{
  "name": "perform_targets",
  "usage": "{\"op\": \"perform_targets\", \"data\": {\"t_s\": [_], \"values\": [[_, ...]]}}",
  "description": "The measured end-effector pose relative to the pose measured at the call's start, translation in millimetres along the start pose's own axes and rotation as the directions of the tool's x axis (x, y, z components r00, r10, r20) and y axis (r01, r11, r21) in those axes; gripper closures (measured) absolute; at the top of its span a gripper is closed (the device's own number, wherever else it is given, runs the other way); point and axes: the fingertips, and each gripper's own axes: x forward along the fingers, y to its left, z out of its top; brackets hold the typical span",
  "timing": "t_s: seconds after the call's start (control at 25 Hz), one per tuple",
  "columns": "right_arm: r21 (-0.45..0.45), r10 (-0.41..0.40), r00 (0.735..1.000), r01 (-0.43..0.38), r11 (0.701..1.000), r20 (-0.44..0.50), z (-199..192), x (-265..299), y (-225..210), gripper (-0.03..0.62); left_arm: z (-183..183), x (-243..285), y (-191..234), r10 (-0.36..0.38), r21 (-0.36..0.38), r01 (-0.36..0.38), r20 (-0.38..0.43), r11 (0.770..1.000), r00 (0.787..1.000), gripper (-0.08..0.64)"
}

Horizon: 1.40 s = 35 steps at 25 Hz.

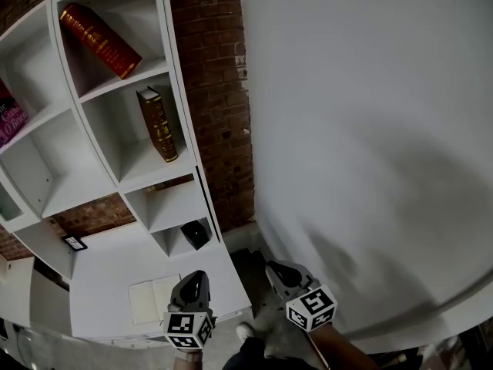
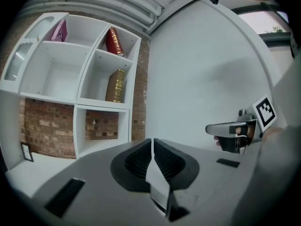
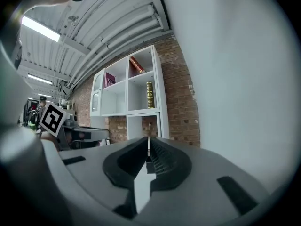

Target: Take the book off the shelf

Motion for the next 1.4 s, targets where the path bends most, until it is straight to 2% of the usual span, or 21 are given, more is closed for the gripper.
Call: {"op": "perform_targets", "data": {"t_s": [0.24, 0.64, 0.8, 1.12, 1.28, 1.4], "values": [[-0.031, 0.018, 1.0, -0.018, 0.999, 0.0, 17.8, 43.7, -23.7, 0.568, 19.9, 42.4, 35.9, 0.049, 0.004, -0.049, 0.024, 0.999, 0.999, 0.552], [0.017, 0.05, 0.998, -0.051, 0.999, 0.027, 45.6, 121.4, -68.5, 0.568, 62.3, 117.5, 98.6, 0.146, 0.033, -0.147, 0.052, 0.989, 0.988, 0.541], [0.009, 0.062, 0.998, -0.062, 0.998, 0.031, 52.7, 150.7, -81.1, 0.568, 84.8, 147.5, 125.0, 0.186, 0.05, -0.19, 0.084, 0.98, 0.979, 0.524], [-0.019, 0.103, 0.994, -0.102, 0.995, 0.044, 69.5, 204.2, -101.8, 0.568, 138.6, 197.2, 171.4, 0.273, 0.086, -0.288, 0.147, 0.954, 0.951, 0.441], [-0.024, 0.141, 0.989, -0.141, 0.99, 0.034, 73.1, 223.1, -106.5, 0.568, 172.6, 216.8, 192.0, 0.331, 0.067, -0.349, 0.195, 0.935, 0.923, 0.334], [-0.015, 0.168, 0.986, -0.168, 0.986, 0.017, 72.0, 235.2, -110.7, 0.568, 190.1, 231.7, 201.5, 0.361, 0.083, -0.384, 0.206, 0.92, 0.91, 0.286]]}}
